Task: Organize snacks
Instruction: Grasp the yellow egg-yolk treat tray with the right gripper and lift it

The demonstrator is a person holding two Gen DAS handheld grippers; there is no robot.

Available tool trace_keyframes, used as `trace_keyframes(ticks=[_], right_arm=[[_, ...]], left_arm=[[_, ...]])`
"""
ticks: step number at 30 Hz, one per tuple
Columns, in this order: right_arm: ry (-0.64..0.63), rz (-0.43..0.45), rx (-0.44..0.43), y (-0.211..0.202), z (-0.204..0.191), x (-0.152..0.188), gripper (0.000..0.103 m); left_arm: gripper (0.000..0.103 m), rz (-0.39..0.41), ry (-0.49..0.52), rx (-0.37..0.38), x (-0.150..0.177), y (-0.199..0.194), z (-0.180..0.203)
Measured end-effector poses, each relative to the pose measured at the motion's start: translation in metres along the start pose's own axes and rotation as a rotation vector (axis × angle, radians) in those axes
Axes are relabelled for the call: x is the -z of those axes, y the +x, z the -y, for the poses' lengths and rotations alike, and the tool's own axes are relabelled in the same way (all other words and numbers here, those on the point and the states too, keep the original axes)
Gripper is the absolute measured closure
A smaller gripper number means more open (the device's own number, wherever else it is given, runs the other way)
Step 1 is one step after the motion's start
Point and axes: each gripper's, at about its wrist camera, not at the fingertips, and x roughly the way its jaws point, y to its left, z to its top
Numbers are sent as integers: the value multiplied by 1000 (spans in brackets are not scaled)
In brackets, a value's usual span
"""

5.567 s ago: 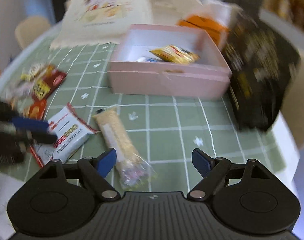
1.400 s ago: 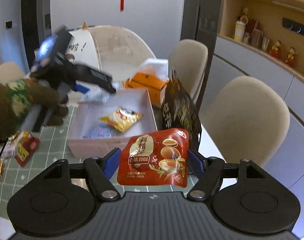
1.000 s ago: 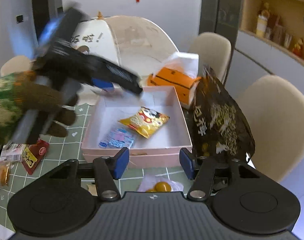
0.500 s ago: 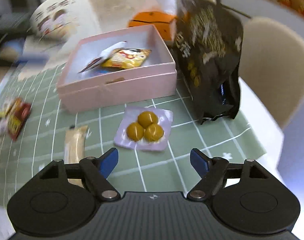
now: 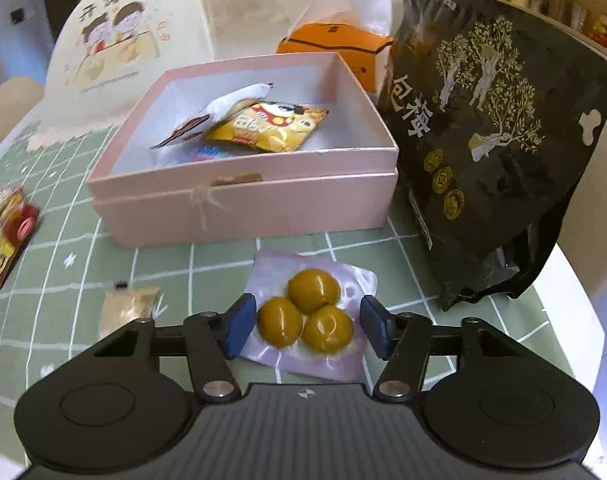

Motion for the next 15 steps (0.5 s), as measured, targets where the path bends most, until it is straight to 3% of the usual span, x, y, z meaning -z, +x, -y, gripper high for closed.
trace_keyframes(ticks=[2,7,12,15], right_arm=[[-16,-16,-12,-13,-1,0,53],[-90,67,-12,-64,-11,-14,54],[-92,187,-36,-87,-16,-60,54],[-112,248,10,-77,-20,-92,54]], left_arm=[[31,5,-18,10,2,-3,-4],[31,-7,-63,25,10,-6,-18],[31,-14,-99,26,17,-8,-28],[31,-9,-109,26,21,-12,-33]])
